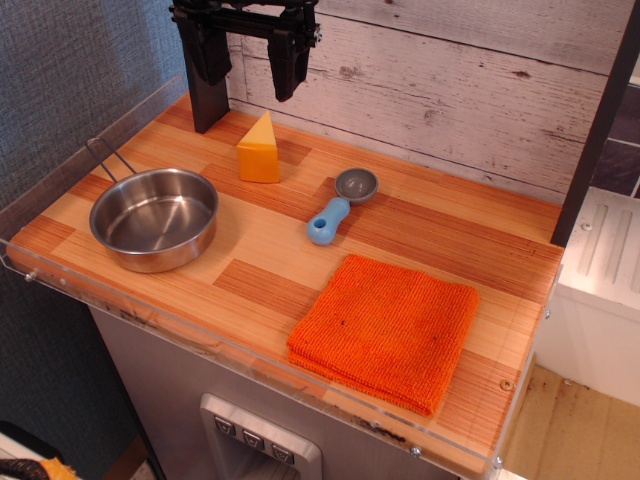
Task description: Put the blue scoop on the orange rag.
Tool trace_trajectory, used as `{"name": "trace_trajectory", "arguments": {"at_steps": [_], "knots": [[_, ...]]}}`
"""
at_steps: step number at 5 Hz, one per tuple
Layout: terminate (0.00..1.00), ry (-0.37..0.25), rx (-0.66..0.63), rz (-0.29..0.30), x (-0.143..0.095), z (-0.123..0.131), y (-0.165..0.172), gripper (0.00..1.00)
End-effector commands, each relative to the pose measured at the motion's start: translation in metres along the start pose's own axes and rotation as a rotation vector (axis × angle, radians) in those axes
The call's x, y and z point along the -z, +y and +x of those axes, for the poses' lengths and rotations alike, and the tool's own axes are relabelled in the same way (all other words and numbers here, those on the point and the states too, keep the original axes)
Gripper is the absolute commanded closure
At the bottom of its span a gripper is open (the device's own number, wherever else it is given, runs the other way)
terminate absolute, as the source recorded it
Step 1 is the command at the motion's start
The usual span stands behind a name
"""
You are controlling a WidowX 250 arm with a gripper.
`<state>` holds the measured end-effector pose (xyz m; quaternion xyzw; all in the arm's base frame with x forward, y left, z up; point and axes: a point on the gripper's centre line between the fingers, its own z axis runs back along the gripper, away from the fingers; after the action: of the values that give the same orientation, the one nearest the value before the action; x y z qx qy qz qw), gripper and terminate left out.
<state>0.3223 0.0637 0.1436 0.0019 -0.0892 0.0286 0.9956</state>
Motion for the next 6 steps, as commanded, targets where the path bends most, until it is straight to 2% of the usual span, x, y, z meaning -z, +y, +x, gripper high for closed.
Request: {"name": "trace_trajectory", "arguments": {"at_steps": [1, 2, 3, 4, 6], "knots": [[0.00, 0.000, 0.000, 0.000, 0.000, 0.000, 0.000, 0.00], [0.00, -0.084, 0.119, -0.037, 0.025, 0.029, -0.018, 0.00], [0.00, -0.100, 0.159, -0.057, 0.058, 0.036, -0.038, 0.00], [0.00, -0.131, 0.121, -0.023, 0.084, 0.034, -0.048, 0.00], [0.00, -0.029, 0.112, 0.064, 0.113, 0.018, -0.049, 0.00]]}}
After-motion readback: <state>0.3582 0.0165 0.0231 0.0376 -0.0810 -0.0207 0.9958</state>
